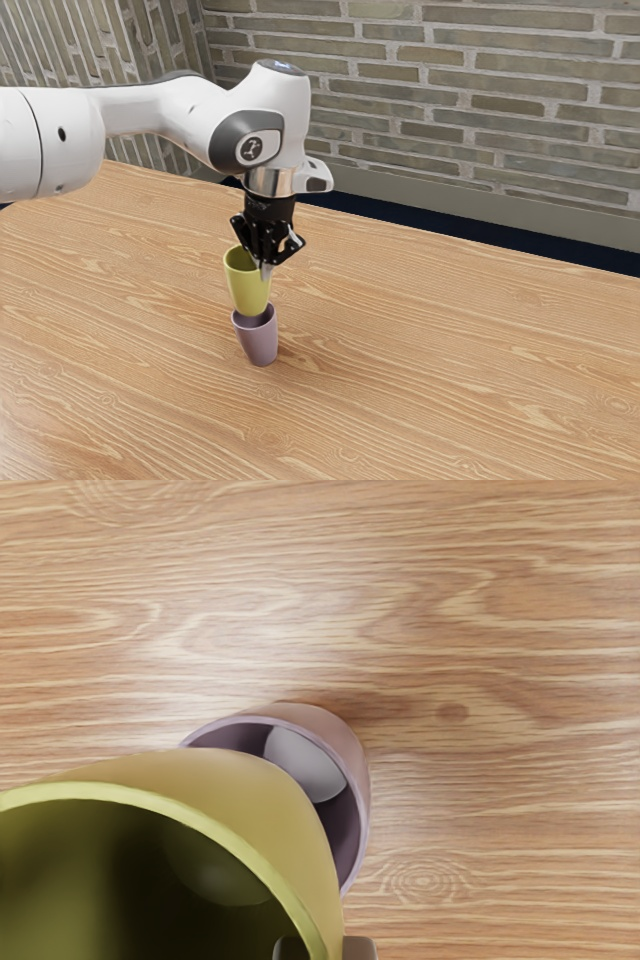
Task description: Place the left cup onto the right cup
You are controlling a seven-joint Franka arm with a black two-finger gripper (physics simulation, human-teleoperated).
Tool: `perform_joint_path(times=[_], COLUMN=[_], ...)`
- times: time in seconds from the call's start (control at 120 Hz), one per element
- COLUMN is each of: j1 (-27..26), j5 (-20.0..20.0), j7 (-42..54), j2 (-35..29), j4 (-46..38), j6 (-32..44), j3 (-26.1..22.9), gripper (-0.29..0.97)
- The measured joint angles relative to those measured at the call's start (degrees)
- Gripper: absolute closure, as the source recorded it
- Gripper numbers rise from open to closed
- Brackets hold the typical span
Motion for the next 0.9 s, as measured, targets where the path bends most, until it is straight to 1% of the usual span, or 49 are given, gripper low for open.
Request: perform_joint_path(times=[0.9], j1=[0.05], j5=[-1.18], j7=[-0.18], j2=[1.52], j4=[-0.48], j6=[1.09], j3=[0.55], gripper=[0.79])
